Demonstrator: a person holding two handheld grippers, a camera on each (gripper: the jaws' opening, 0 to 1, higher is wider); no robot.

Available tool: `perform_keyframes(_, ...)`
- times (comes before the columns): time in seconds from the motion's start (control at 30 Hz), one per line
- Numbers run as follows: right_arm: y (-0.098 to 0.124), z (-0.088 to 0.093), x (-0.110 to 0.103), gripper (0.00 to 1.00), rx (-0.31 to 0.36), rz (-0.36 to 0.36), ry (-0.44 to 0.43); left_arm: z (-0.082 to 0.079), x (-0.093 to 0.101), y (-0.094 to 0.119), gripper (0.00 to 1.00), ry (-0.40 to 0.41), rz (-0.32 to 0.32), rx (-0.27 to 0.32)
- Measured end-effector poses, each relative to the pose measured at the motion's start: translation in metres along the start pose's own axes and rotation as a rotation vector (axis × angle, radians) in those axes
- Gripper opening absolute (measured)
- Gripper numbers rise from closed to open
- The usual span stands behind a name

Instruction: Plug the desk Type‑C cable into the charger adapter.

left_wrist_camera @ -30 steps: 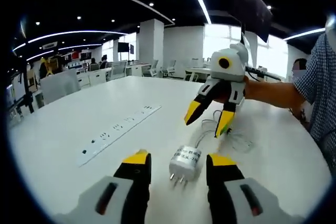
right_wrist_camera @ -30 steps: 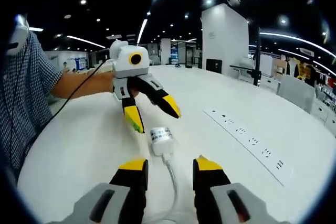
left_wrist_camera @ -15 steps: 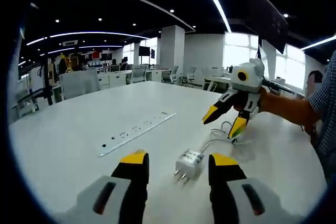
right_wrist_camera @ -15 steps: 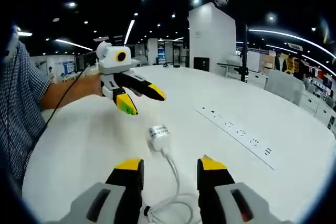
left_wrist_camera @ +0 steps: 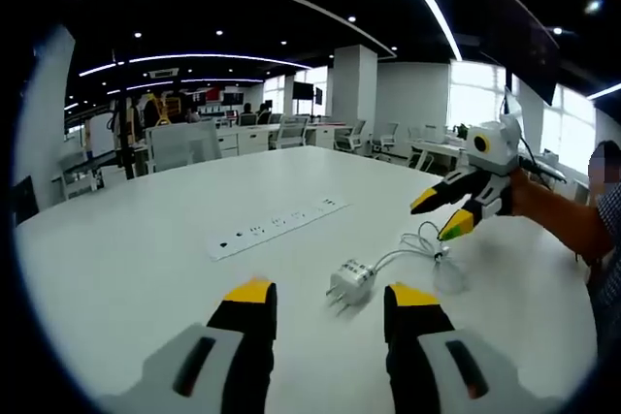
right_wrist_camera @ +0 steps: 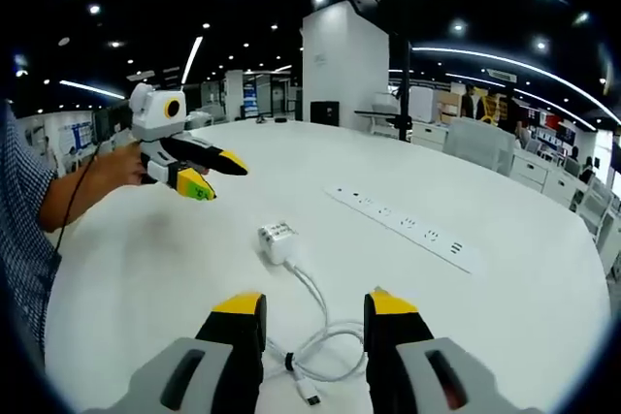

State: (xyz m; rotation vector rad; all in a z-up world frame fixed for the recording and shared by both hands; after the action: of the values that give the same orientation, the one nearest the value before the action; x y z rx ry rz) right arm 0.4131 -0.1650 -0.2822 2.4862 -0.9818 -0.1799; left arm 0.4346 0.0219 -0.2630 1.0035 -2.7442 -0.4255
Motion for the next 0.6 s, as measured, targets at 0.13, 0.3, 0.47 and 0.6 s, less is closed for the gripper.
perform_keyframes(0.13,0.013,-0.008,-0.007,0.37,0.032,0.042,-0.004,0.006,-0.003,0.014,0.43,0.058,-0.062,0.007)
perform_keyframes(0.3,0.024,-0.008,-0.021,0.44,0.048,0.043,-0.064,0.002,0.001,0.033,0.41,0.041,-0.112,0.038)
perform_keyframes(0.47,0.031,0.001,-0.027,0.48,0.044,0.087,-0.087,0.001,0.004,0.046,0.43,0.045,-0.187,0.025)
perform_keyframes(0.6,0.037,0.006,-0.032,0.46,0.044,0.093,-0.108,0.008,0.013,0.051,0.43,0.044,-0.2,0.009)
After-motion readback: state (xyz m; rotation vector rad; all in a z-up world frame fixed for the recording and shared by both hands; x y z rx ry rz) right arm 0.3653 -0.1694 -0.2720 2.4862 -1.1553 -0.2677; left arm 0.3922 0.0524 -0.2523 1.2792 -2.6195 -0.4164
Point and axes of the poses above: the point that each gripper's makers call its tool centre point, and the gripper's own axes: y roughly backward along the fingers, x roughly to its right, z roughly out of its underside, the point moved 1 cm from there along y, roughly backward along the fingers, and after that the axes turned 2 degrees about z, right-handed, at the moved point
